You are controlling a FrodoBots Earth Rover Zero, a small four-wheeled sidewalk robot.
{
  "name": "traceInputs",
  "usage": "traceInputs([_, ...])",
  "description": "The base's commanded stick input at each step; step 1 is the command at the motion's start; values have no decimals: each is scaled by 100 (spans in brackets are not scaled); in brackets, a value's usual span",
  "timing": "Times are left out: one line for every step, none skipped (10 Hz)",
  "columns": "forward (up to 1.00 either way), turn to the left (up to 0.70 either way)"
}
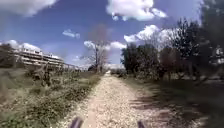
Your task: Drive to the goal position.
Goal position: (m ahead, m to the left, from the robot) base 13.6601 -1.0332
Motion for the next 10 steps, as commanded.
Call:
traceInputs([100,0])
traceInputs([100,0])
traceInputs([100,0])
traceInputs([100,0])
traceInputs([100,0])
traceInputs([100,0])
traceInputs([100,0])
traceInputs([100,0])
traceInputs([100,0])
traceInputs([100,0])
